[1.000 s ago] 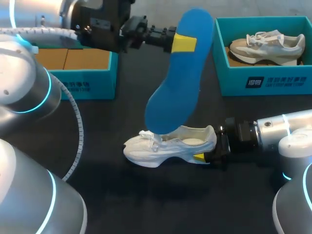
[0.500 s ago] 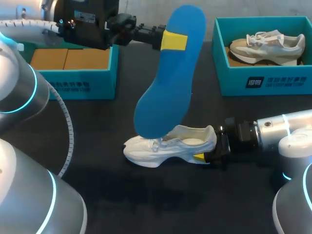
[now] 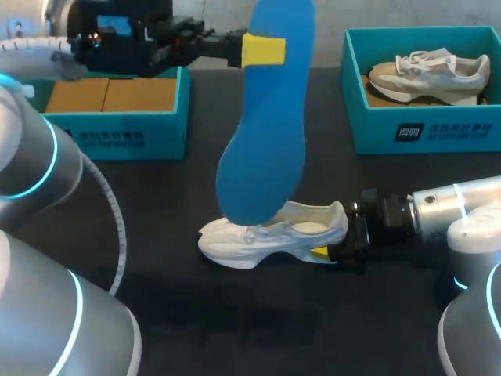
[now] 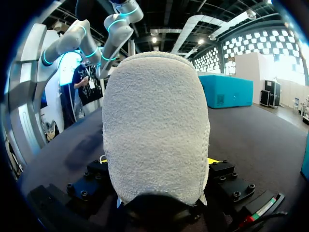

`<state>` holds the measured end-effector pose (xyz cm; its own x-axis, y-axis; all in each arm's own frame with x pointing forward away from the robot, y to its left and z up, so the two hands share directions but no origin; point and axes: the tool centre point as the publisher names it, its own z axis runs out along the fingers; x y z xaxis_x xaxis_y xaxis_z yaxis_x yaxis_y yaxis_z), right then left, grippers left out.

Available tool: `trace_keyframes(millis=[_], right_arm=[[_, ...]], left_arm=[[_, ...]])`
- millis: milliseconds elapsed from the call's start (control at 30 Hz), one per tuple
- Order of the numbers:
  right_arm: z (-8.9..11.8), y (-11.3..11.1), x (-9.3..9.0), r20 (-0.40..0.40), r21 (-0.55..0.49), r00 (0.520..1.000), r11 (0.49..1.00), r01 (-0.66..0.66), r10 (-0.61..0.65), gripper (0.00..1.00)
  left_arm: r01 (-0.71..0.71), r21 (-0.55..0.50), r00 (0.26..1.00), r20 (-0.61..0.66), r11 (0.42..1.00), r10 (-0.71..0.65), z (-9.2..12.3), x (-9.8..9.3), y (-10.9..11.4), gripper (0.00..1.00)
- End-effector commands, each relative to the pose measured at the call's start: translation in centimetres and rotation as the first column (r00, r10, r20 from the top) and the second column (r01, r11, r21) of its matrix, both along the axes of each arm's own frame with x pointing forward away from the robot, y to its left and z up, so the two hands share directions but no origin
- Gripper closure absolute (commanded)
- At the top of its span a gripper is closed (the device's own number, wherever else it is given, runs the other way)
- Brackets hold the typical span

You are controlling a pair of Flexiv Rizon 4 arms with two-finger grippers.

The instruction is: Take the shoe out of the shoebox, open the shoe tongue, remove and reinsert the insole, then place the shoe into the shoebox

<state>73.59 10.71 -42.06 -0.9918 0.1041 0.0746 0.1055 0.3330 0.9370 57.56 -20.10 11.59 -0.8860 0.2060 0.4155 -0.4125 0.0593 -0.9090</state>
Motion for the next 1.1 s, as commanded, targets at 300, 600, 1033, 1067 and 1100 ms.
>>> trace_keyframes(millis=[300, 600, 1033, 1067, 1100], right_arm=[[0.1, 0.0, 0.0, 0.0, -0.002, 1.0, 1.0, 0.002, -0.002, 1.0], [0.1, 0.0, 0.0, 0.0, -0.002, 1.0, 1.0, 0.002, -0.002, 1.0], [0.1, 0.0, 0.0, 0.0, -0.002, 1.0, 1.0, 0.002, -0.002, 1.0], [0.1, 0.0, 0.0, 0.0, -0.002, 1.0, 1.0, 0.002, -0.002, 1.0], [0.1, 0.0, 0.0, 0.0, -0.002, 1.0, 1.0, 0.002, -0.002, 1.0]], left_arm=[[-0.056, -0.033, 0.998, -0.024, 0.998, 0.056, 0.9, -1.2, 1.5, 1.0], [-0.025, 0.004, 0.995, -0.097, 1.0, 0.025, 1.4, 0.1, 1.7, 1.0], [-0.024, 0.024, 0.995, -0.097, 0.999, 0.026, 1.4, 0.3, 1.7, 1.0], [-0.024, 0.024, 0.995, -0.097, 0.999, 0.026, 1.4, 0.3, 1.7, 1.0], [-0.024, 0.024, 0.995, -0.097, 0.999, 0.026, 1.4, 0.3, 1.7, 1.0]])
